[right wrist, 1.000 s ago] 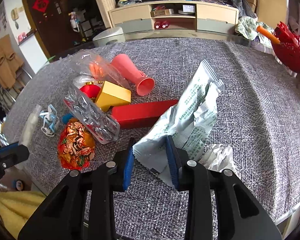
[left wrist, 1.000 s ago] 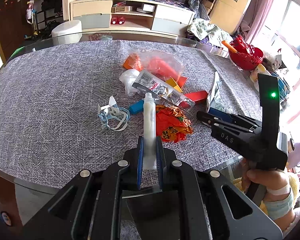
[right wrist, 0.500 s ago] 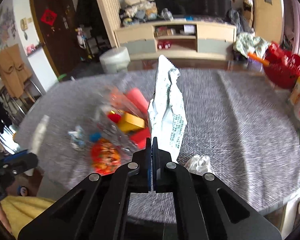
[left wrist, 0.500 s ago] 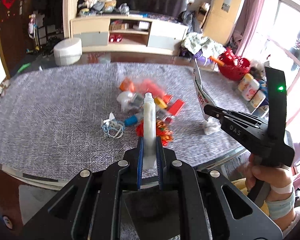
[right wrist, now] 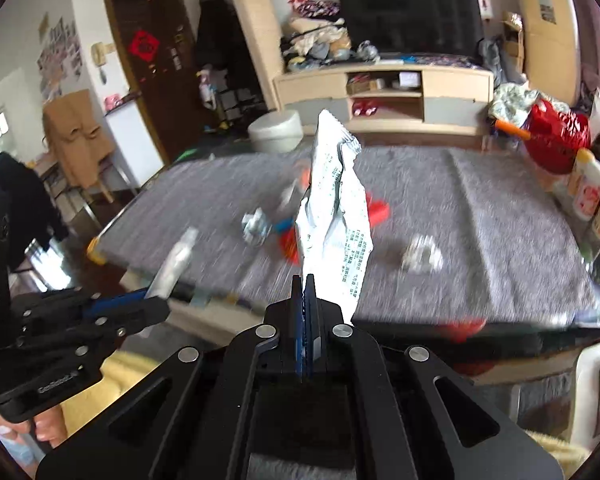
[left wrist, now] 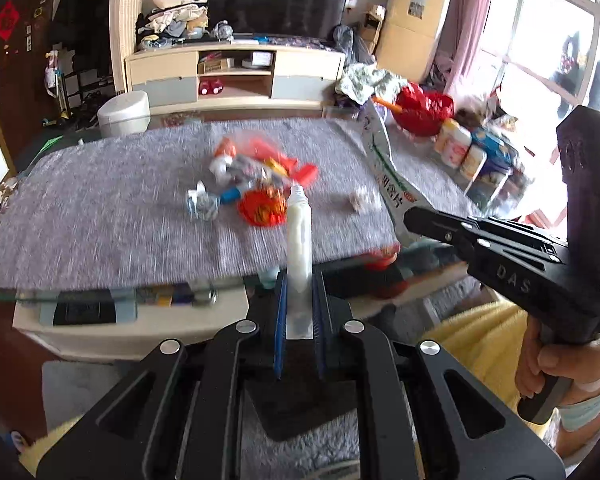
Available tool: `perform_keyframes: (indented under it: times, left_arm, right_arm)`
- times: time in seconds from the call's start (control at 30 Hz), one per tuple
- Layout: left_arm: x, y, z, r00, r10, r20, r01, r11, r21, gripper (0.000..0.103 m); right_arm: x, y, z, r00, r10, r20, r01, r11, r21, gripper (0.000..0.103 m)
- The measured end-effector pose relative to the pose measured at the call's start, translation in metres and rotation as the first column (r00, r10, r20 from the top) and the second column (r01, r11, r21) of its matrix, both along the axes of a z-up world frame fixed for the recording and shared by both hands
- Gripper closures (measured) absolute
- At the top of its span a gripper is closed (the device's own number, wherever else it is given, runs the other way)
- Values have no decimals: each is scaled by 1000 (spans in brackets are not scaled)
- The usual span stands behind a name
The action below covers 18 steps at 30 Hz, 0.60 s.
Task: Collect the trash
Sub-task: 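Lower both tools to the bin and release the tube and wrapper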
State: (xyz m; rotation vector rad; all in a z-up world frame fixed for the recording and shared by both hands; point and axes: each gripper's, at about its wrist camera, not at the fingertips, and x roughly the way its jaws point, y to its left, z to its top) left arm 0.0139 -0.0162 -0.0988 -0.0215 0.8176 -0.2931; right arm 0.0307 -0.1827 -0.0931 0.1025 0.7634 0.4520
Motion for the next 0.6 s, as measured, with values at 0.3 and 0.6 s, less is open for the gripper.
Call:
perform_keyframes:
  times: [0.3,0.6]
  left_arm:
    - [-26,-1,-66,986,-19,-164,14,999,-34,92]
    - [-16,-4,-134,945,-41,-325,14,996,-83,93]
  right_arm:
    - [-37,3,-63,983,41,-178,-36,999,31,101]
    - [-27,13,-133,916,67,-397,-44,997,67,101]
